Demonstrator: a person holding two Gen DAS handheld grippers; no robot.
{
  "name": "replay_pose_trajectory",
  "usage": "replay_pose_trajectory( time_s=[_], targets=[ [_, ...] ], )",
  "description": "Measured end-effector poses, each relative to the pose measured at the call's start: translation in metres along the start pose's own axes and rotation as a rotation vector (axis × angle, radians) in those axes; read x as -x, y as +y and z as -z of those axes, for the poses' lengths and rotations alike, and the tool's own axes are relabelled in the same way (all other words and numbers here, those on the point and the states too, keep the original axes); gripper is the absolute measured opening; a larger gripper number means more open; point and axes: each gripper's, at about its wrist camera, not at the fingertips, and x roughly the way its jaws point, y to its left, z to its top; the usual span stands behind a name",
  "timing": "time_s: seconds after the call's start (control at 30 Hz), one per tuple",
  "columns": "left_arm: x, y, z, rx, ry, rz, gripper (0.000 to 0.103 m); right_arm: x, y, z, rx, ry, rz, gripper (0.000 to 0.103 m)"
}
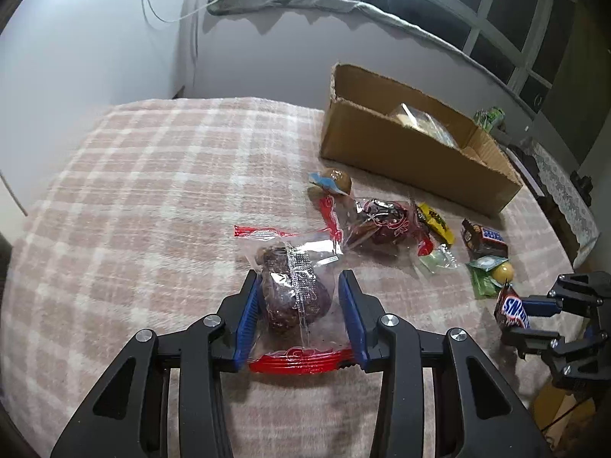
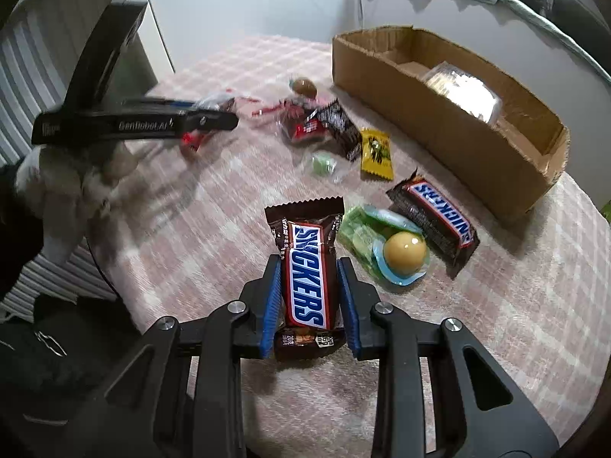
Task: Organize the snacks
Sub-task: 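Grasp the Snickers bar with the right tool and lift, then place the candy bag in the box with the left tool while the right tool drops the Snickers bar in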
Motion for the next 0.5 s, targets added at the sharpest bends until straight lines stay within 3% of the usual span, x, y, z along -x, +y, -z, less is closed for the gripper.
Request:
replay_pose_trajectory(
  time_s=[0.23,0.5],
  targets=[
    [0.023,-0.005,-0.012,0.004,-0.062,0.029,0.039,0.025,-0.008,-0.013,-0.04,-0.079,0.021,0.03],
    [0.032,-0.02,-0.049,-0.029,-0.143,0.057,0.039,0.055,-0.035,-0.041,-0.092,-0.18,0.095,0.03]
  ],
)
